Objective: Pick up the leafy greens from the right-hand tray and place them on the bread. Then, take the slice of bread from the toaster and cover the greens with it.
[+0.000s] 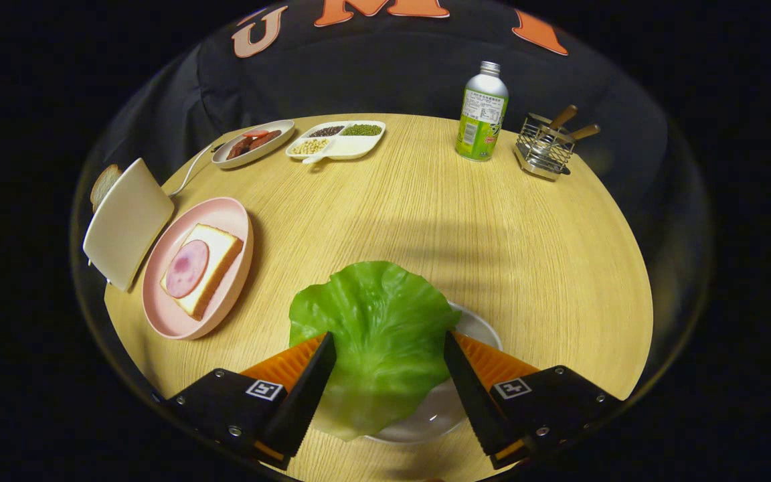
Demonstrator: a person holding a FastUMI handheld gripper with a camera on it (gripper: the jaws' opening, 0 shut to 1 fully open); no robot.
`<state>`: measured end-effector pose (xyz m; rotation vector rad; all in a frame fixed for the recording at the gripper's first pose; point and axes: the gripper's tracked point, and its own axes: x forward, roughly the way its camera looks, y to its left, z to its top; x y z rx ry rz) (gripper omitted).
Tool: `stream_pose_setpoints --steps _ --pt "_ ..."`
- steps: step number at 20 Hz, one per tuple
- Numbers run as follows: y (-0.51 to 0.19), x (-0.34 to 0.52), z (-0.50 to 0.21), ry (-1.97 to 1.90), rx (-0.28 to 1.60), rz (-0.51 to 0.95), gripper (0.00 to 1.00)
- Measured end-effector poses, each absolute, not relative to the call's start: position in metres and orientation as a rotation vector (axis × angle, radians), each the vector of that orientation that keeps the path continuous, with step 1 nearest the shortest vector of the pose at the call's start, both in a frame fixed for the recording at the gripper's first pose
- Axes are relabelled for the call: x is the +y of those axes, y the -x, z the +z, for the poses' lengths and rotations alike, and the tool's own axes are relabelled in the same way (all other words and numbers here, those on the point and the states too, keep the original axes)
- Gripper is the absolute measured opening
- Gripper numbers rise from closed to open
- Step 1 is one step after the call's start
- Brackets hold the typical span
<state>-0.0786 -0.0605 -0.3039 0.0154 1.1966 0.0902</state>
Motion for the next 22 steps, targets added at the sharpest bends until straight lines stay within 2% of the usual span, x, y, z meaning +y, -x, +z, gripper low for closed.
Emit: stream_pose_setpoints --steps 2,6,8,9,11,13,17,22 --pt "0.078 -0.058 -0.303 0.003 1.191 0.113 0.95" --pt "0.077 -0.059 -0.303 0.010 1.189 0.119 0.76" --pt "0.075 -0.060 -0.304 0.007 1.183 0.108 0.57" --pt "0.073 -0.061 -0.304 0.006 1.178 0.100 0.39" --pt "0.074 -0.060 -0.304 0.012 1.171 0.102 0.21" --pt "0.072 -0.060 -0.303 0.011 1.171 0.092 0.12" --pt "0.074 -0.061 -0.302 -0.012 1.179 0.066 0.04" --pt "0.068 -0.056 -0.287 -0.079 1.141 0.055 0.04"
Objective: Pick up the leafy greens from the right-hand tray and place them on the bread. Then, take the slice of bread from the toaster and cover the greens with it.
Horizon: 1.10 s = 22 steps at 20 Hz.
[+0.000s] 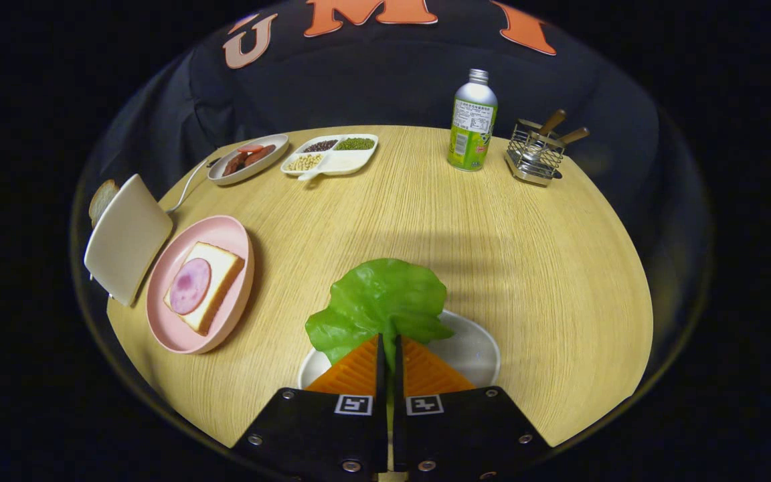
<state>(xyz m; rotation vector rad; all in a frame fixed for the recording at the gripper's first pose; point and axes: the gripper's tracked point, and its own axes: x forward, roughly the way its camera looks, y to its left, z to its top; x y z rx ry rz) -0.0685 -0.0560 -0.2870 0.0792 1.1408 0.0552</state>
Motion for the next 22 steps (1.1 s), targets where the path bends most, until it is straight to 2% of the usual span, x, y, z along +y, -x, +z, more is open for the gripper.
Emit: stream_pose_setpoints --steps 17,22 --pt "0.036 0.012 -0.211 -0.151 0.932 0.198 0.04" --pt "0.031 0.050 -0.193 -0.149 0.897 0.280 0.04"
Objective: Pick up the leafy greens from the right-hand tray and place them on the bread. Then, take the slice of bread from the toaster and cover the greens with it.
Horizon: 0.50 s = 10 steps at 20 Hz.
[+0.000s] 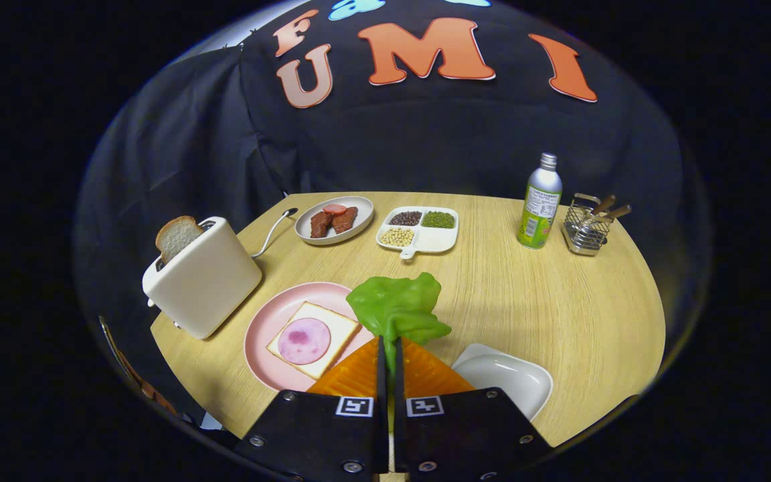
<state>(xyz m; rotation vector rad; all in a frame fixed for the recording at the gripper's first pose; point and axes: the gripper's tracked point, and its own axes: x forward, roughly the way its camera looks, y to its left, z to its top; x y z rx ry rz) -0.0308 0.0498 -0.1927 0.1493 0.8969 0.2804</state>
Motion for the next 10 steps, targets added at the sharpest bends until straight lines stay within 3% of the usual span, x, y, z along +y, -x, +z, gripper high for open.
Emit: stream_pose_setpoints --steps 10 --pt "0.029 0.134 -0.186 -0.187 0.897 0.446 0.04"
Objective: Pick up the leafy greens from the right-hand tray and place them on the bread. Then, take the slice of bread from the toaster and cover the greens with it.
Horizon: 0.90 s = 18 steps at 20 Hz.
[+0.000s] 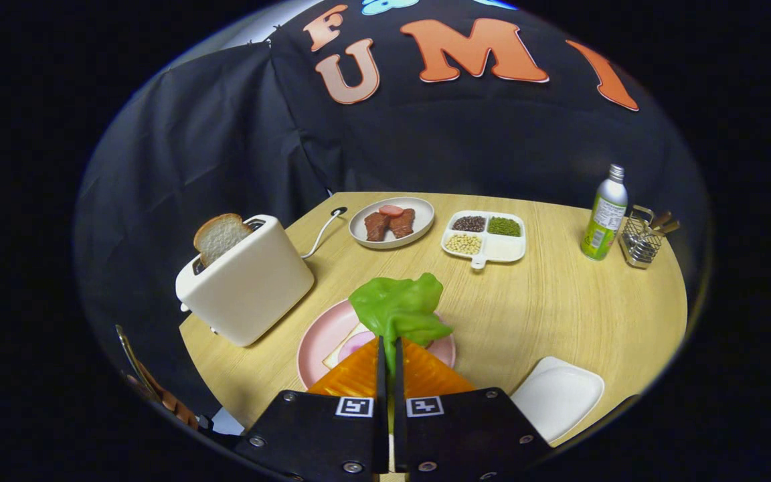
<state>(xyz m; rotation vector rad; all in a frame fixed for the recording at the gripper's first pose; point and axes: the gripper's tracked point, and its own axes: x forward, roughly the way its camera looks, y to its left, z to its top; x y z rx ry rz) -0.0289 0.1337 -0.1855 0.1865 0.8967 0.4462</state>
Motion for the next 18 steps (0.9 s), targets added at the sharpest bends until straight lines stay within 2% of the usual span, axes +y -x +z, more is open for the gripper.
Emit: stream_pose_setpoints --steps 11,18 --pt "0.037 0.190 -0.200 -0.202 0.956 0.573 0.04" --pt "0.031 0.187 -0.244 -0.137 1.036 0.517 0.04"
